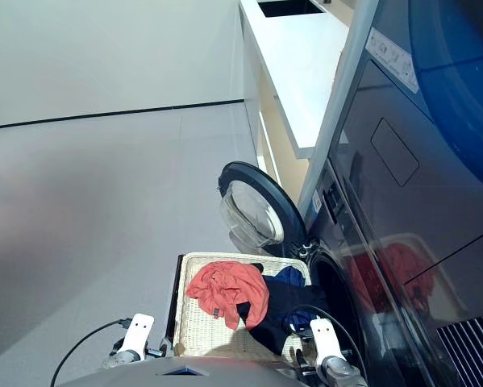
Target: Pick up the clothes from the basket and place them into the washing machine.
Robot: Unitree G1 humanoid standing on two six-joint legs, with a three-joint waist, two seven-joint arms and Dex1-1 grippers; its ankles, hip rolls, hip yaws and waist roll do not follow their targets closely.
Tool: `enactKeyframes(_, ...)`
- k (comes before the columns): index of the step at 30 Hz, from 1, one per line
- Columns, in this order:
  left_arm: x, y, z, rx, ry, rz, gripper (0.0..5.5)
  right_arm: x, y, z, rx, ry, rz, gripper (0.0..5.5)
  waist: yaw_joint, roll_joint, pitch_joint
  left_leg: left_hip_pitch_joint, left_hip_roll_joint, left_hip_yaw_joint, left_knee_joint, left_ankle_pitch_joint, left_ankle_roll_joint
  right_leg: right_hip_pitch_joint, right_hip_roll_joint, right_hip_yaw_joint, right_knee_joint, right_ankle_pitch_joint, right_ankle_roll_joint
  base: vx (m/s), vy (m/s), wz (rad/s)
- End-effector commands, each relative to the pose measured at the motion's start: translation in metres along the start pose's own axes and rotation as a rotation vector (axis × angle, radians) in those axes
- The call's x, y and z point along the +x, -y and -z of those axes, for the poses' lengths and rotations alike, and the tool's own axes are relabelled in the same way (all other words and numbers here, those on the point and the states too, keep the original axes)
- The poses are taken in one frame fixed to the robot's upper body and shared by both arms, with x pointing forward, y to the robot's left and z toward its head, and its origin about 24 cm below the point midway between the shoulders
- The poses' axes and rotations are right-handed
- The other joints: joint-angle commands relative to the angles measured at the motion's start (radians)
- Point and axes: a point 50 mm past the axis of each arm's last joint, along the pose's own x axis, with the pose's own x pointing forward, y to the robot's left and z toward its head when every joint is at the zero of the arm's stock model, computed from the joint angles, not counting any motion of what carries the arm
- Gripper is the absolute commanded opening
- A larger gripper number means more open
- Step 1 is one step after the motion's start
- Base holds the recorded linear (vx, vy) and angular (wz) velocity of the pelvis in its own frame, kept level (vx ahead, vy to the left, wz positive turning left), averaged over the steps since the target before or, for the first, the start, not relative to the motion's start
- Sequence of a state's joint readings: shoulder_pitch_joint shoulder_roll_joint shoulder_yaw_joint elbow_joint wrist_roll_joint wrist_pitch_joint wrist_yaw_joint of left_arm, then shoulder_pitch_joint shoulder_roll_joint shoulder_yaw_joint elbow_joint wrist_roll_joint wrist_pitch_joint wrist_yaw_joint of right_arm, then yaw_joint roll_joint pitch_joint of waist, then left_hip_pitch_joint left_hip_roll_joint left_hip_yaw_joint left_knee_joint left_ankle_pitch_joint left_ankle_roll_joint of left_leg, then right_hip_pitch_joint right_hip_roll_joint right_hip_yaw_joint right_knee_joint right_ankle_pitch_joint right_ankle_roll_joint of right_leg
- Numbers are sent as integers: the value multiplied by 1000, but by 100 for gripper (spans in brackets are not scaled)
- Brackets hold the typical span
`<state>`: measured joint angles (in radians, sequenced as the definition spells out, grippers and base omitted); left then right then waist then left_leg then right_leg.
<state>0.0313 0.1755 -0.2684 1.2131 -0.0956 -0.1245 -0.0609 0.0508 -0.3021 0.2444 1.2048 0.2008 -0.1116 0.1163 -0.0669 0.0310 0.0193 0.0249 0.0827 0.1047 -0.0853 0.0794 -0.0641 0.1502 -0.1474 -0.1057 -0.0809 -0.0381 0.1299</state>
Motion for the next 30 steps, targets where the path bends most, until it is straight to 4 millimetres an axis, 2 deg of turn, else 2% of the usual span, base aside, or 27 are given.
enactKeyframes(1,4,-18,-15,20,1,-22,550,8,-7,-31,-13,65,-21,550,6,-50,63,105,-5,34,-2,-98,-23,-65,-55,-21,14,113,61,0,0,0)
enactKeyframes(8,5,-20,-32,0,74,-55,550,8,-7,-34,25,79,-12,550,3,-50,65,113,0,34,-2,-102,-24,-65,-52,-16,27,104,58,0,0,0)
enactKeyframes(11,6,-16,-57,3,183,-41,550,8,-4,-38,63,104,7,550,1,-47,72,116,2,32,-2,-102,-24,-66,-49,-17,32,100,58,0,0,0)
enactKeyframes(14,1,-11,-100,10,372,-14,550,7,-2,-57,98,198,9,550,0,-37,100,107,0,33,-2,-92,-22,-80,-53,-13,39,99,60,0,0,0)
enactKeyframes(15,1,-11,-100,10,372,-14,550,7,-2,-57,98,198,9,550,0,-37,100,107,0,33,-2,-92,-22,-80,-53,-12,39,99,60,-107,9,-37)
enactKeyframes(16,-10,-7,-133,-11,526,17,550,4,2,-74,135,287,22,550,0,-33,134,66,-3,26,39,-92,-21,-101,-60,-7,48,103,60,-137,-4,-69)
enactKeyframes(18,-20,-5,-161,-42,648,42,550,0,6,-94,165,379,40,550,-1,-31,174,4,-7,19,98,-100,-22,-140,-70,2,61,110,62,-191,-6,-11)
enactKeyframes(20,-31,2,-189,-35,750,72,550,-6,7,-123,184,504,46,550,-6,-31,204,-57,-10,12,137,-100,-24,-183,-74,11,70,120,61,-139,-11,41)
enactKeyframes(21,-31,2,-189,-35,751,72,550,-6,7,-123,184,504,46,550,-6,-31,203,-60,-10,12,139,-101,-24,-185,-74,11,71,120,61,-56,19,32)
enactKeyframes(22,-38,8,-204,-5,809,83,550,-13,4,-143,172,596,55,550,-13,-30,209,-73,-11,14,121,-96,-21,-213,-70,19,71,128,62,0,0,0)
enactKeyframes(23,-38,8,-204,-5,809,83,550,-13,4,-143,172,596,55,550,-12,-30,208,-73,-11,14,121,-96,-21,-215,-70,19,71,128,62,0,0,0)
enactKeyframes(24,-40,11,-210,4,830,81,550,-18,1,-156,172,649,51,550,-15,-31,211,-80,-10,15,115,-93,-19,-229,-67,22,75,130,63,0,0,0)
enactKeyframes(26,-50,15,-229,32,901,79,550,-34,-8,-187,191,802,8,550,-21,-38,234,-109,-8,16,116,-87,-14,-275,-60,41,98,129,61,-118,43,-63)
enactKeyframes(27,-59,17,-246,46,968,69,550,-53,-16,-216,208,947,-22,550,-24,-48,269,-145,-4,18,135,-88,-11,-329,-55,55,141,122,61,-142,33,-89)
enactKeyframes(28,-59,16,-246,47,968,69,550,-53,-16,-216,209,948,-22,550,-23,-48,268,-148,-4,19,138,-89,-10,-333,-55,57,144,120,60,-163,35,-126)
enactKeyframes(30,-70,23,-266,78,1036,62,550,-85,-27,-248,163,1140,-54,550,-28,-62,325,-210,3,18,193,-99,-9,-408,-45,75,212,111,57,-147,10,-157)
